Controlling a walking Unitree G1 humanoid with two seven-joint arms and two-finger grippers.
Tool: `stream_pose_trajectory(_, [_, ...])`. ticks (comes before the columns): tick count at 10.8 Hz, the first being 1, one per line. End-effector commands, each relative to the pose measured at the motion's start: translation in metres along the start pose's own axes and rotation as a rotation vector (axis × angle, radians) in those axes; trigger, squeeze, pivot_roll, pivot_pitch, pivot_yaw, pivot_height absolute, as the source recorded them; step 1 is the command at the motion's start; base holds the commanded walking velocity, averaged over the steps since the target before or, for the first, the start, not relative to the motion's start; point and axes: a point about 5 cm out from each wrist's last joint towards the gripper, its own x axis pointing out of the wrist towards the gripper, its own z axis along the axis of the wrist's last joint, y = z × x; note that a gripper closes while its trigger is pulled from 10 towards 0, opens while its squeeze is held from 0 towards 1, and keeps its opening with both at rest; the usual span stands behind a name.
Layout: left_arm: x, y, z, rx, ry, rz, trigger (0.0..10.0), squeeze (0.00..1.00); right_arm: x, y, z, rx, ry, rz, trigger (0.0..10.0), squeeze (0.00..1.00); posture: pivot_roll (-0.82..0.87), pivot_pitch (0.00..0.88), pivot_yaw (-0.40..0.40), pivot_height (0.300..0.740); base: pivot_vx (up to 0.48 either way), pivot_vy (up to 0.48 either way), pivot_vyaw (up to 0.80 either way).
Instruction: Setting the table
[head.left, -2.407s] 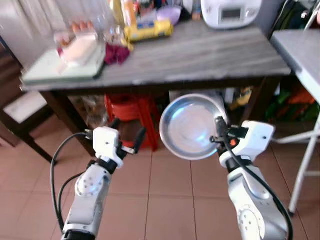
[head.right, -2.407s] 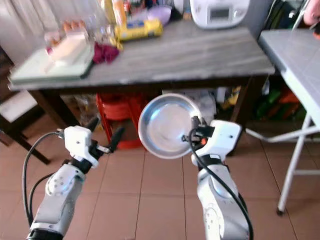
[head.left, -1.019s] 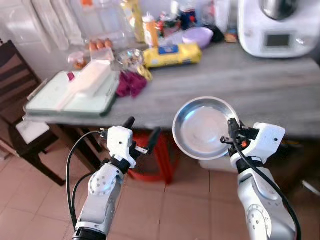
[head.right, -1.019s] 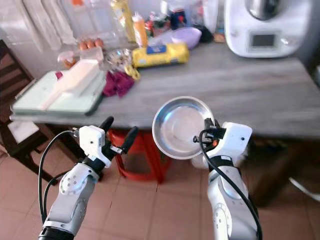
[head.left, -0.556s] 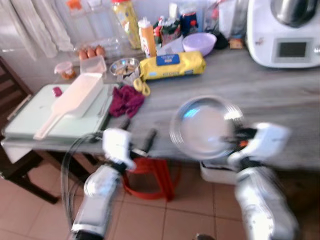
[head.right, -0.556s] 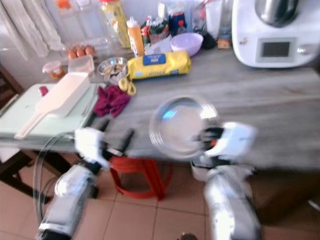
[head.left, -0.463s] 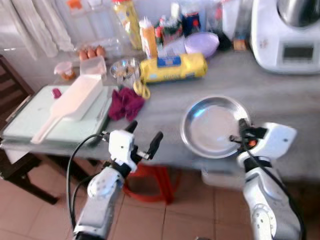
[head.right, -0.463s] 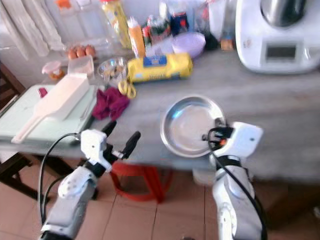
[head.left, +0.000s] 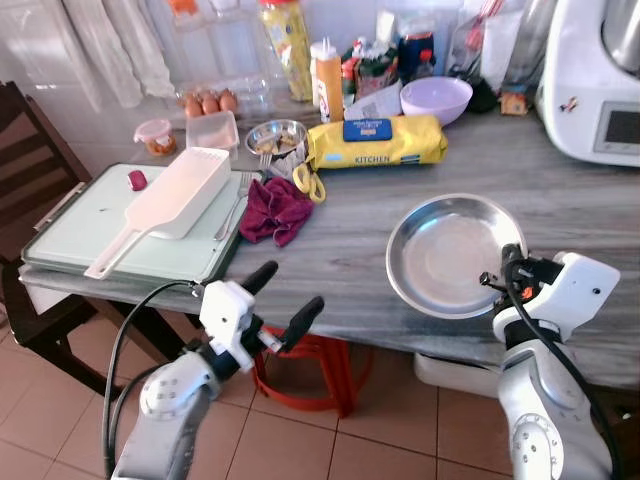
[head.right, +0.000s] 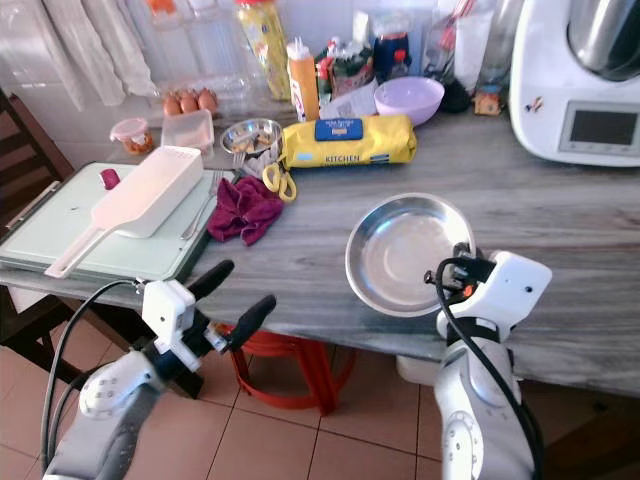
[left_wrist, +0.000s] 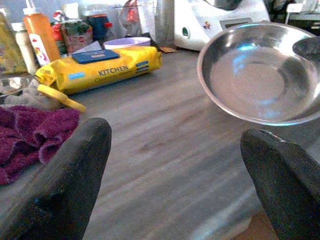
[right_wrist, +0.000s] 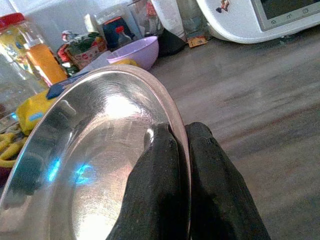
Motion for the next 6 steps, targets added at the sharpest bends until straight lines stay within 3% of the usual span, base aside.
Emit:
stream_pose_trajectory(1, [-0.004, -0.001, 0.002, 0.011, 0.013, -0.048, 10.0, 0.0, -0.003, 0.003, 0.0, 0.012, 0.011, -0.004, 10.0, 0.0, -0.12, 0.1, 0.114, 0.74, 0.0, 0.0, 0.0])
stream_pose_trajectory(3, [-0.008, -0.001, 0.0, 0.017, 0.032, -0.098, 10.0, 0.0, -0.003, 0.001, -0.008, 0.051, 0.062, -0.023, 10.0, 0.0, -0.12, 0.101, 0.118, 0.74, 0.0, 0.0, 0.0])
stream_pose_trajectory(6, [-0.015, -0.003, -0.005, 0.017, 0.058, -0.142, 10.0, 0.0, 0.014, -0.009, -0.012, 0.132, 0.097, -0.089, 10.0, 0.0, -0.12, 0.102, 0.124, 0.74, 0.0, 0.0, 0.0])
